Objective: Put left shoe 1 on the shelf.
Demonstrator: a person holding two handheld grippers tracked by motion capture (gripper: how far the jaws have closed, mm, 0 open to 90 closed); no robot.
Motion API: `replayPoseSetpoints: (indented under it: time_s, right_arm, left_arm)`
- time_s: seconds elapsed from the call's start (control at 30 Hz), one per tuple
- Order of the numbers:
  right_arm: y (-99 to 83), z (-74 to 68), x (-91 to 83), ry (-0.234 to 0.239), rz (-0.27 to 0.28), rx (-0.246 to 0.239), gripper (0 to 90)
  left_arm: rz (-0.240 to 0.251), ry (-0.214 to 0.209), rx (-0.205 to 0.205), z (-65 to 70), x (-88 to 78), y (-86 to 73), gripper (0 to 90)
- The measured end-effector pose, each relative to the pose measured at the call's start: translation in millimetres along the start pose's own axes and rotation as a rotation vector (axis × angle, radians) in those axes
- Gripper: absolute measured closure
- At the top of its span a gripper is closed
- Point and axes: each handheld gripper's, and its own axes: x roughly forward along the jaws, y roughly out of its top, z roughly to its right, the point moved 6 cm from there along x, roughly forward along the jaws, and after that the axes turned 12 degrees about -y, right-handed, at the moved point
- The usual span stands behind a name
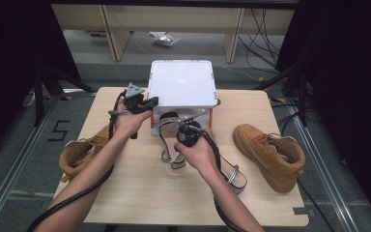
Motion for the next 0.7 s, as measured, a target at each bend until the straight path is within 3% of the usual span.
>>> replayPoseSetpoints:
  time_s: [0.03, 0.07, 0.1, 0.2, 0.27, 0.43, 0.47, 0.5, 0.57, 0.63, 0.67, 0.7]
  right_arm:
    - [0.0, 0.0, 0.0, 0.000, 0.000, 0.000, 60.7]
    - [-9.3, 3.7, -4.8, 0.004, -0.021, 0.010, 69.6]
    - [-9.3, 3.7, -4.8, 0.004, -0.021, 0.010, 69.6]
    - [-33.3, 9.0, -4.6, 0.010, -0.094, -0.031, 82.0]
    - [-41.5, 8.0, -0.5, 0.046, -0.080, -0.073, 86.7]
    - [-56.8, 2.0, 17.2, 0.054, -0.129, -0.105, 90.0]
    - [-61.3, -3.8, 23.8, 0.089, -0.151, -0.081, 90.0]
    - [-62.1, -4.3, 30.1, 0.074, -0.137, -0.092, 90.0]
    - [-63.6, -7.0, 30.5, 0.073, -0.156, -0.064, 90.0]
    - [-62.1, -8.7, 37.3, 0.088, -0.114, -0.095, 90.0]
    - [-61.9, -10.7, 38.2, 0.081, -0.121, -0.077, 90.0]
    - [-60.0, -10.1, 41.8, 0.078, -0.086, -0.102, 90.0]
  left_arm:
    - [0.000, 0.000, -0.001, -0.2, -0.2, 0.0, 88.3]
    - [0.000, 0.000, -0.001, -0.2, -0.2, 0.0, 88.3]
    - [0.000, 0.000, -0.001, -0.2, -0.2, 0.0, 88.3]
    - [0.003, 0.000, -0.002, -0.1, -0.2, -0.3, 88.3]
    - [0.006, -0.001, -0.005, -0.3, -0.2, -0.5, 88.3]
    - [0.004, 0.002, -0.011, -0.2, -0.4, -0.3, 88.3]
    - [0.005, 0.001, -0.016, -0.2, -0.3, -0.2, 88.3]
    - [0.003, 0.000, -0.017, -0.6, -0.4, -0.1, 88.3]
    - [-0.001, 0.000, -0.019, -0.4, -0.2, 0.3, 88.3]
    - [-0.003, -0.001, -0.021, -0.3, 0.1, 0.6, 88.3]
    - [-0.004, -0.002, -0.022, -0.3, 0.2, 0.7, 88.3]
    - [-0.004, -0.002, -0.020, -0.3, 0.2, 0.6, 88.3]
